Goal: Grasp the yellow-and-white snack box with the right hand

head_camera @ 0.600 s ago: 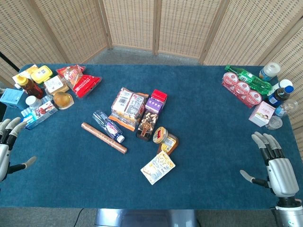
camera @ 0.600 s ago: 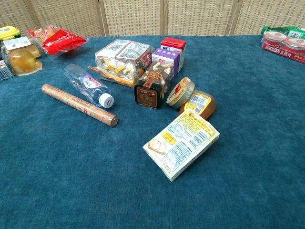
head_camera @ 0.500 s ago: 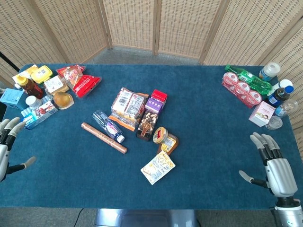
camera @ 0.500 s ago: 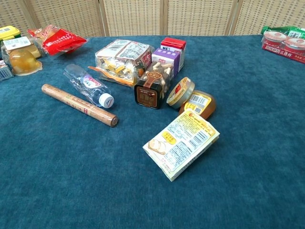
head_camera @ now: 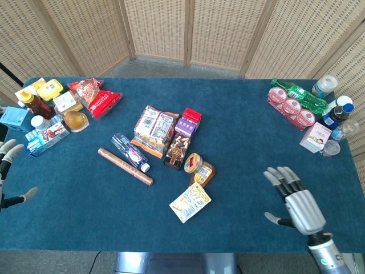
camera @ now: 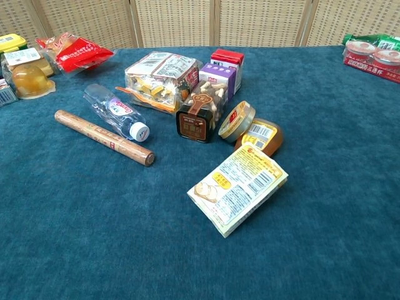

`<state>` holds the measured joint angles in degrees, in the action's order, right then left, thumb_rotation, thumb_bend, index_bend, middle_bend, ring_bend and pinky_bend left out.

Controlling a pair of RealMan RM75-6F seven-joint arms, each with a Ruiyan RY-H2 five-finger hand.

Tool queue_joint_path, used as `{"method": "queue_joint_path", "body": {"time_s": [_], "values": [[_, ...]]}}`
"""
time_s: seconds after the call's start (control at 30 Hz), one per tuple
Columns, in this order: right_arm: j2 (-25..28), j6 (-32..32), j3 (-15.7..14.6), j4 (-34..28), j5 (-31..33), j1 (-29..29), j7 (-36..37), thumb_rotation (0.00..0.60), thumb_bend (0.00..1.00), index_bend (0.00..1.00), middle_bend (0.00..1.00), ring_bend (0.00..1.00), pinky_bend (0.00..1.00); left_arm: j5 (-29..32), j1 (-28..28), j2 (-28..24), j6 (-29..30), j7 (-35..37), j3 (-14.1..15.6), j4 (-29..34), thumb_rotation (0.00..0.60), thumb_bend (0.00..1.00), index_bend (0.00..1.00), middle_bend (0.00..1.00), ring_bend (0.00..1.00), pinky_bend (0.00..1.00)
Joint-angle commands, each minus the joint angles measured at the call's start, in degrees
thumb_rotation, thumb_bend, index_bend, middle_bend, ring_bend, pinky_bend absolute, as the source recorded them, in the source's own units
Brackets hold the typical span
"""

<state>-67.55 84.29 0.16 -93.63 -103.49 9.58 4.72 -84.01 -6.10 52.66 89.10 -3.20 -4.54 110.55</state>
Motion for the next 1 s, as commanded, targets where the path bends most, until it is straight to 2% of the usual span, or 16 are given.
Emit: {"method": "queue_joint_path", "body": {"time_s": [0.03, 0.23, 0.53, 0.73, 1.0], "values": [[-1.23, -2.2, -0.37, 0.54, -1.87, 2.0, -1.73, 0.6, 0.0, 0.0, 0.0, 0.0, 0.0, 0.13, -0.03, -0.05, -0.17, 0.16, -0.12, 0.01, 0.6, 0.05, 0.14, 0.0, 0.0, 0.09], [-3.35, -5.95, -1.57, -0.23, -6.27, 5.61, -5.29, 0.6, 0.0, 0.0, 0.0, 0.0, 0.0, 0.58, 0.08, -0.06, -0.43, 0.57, -0.38, -0.1, 0.6, 0.05, 0.13, 0.0, 0.0, 0.09], [-6.88, -15.0, -1.7, -6.45, -6.93, 10.24, -16.02, 0.6, 0.0, 0.0, 0.0, 0.0, 0.0, 0.85, 0.0, -0.01, -1.32, 0.9, -0.47, -0.14, 0.6, 0.05, 0.13, 0.0, 0.0, 0.09], [-10.58, -20.98, 0.38, -10.08, -4.6, 13.44, -23.43, 0.6, 0.0, 0.0, 0.0, 0.0, 0.0, 0.89, 0.12, 0.06, -1.3, 0.56, -0.56, -0.26, 0.6, 0.05, 0.13, 0.0, 0.0, 0.09], [-14.87, -27.78, 4.28, -11.4, 3.18, 17.42, -29.71, 0.6, 0.0, 0.0, 0.0, 0.0, 0.0, 1.08, 0.35, -0.19, -1.33, 1.36, -0.74, -0.27, 0.6, 0.05, 0.13, 0.0, 0.0, 0.09]]}}
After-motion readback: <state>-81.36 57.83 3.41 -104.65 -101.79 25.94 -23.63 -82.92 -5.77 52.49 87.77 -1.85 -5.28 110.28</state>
